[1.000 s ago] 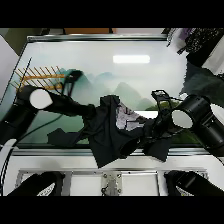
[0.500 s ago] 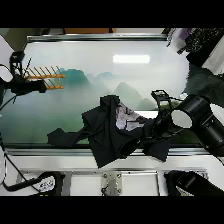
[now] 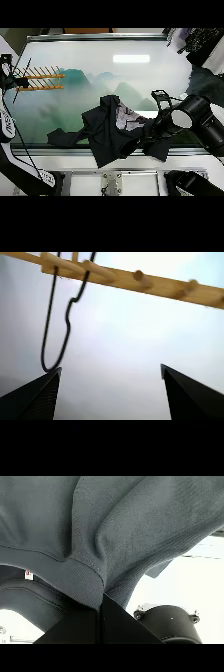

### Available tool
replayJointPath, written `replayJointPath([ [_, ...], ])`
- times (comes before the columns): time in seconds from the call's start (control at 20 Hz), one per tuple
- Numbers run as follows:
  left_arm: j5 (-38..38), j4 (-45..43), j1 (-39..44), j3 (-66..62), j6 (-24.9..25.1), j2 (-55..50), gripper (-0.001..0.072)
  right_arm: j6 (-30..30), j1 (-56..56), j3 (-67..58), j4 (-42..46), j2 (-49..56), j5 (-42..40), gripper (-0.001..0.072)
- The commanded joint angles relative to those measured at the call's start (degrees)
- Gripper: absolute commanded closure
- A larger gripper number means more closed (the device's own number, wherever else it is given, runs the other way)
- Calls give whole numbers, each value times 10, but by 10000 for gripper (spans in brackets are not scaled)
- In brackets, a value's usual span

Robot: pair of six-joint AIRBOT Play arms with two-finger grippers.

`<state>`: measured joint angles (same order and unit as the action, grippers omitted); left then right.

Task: Fold the clothes and pants, and hang the long-sleeved shirts on hangers.

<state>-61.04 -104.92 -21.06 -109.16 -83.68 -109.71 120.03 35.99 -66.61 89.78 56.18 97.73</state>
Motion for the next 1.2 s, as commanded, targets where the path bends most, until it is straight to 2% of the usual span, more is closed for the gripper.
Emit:
replayJointPath([
  [0.0, 2, -47, -16, -94, 5, -89, -2, 0, 0, 0, 0, 0, 0, 694],
  [0.25, 32, -54, -39, -41, 59, -110, 6, 0, 0, 0, 0, 0, 0, 694],
  [0.3, 45, -63, -45, -30, 59, -110, 46, 0, 0, 0, 0, 0, 0, 694],
  [0.45, 76, -65, -60, -34, 52, -116, 45, 0, 0, 0, 0, 0, 0, 694],
  [0.65, 63, -59, -70, -87, 52, -156, 45, 0, 0, 0, 0, 0, 0, 694],
  [0.85, 110, -59, -70, -51, 53, -159, 45, 0, 0, 0, 0, 0, 0, 694],
  [1.15, 126, -46, -66, -58, 52, -171, 59, 0, 0, 0, 0, 0, 0, 694],
])
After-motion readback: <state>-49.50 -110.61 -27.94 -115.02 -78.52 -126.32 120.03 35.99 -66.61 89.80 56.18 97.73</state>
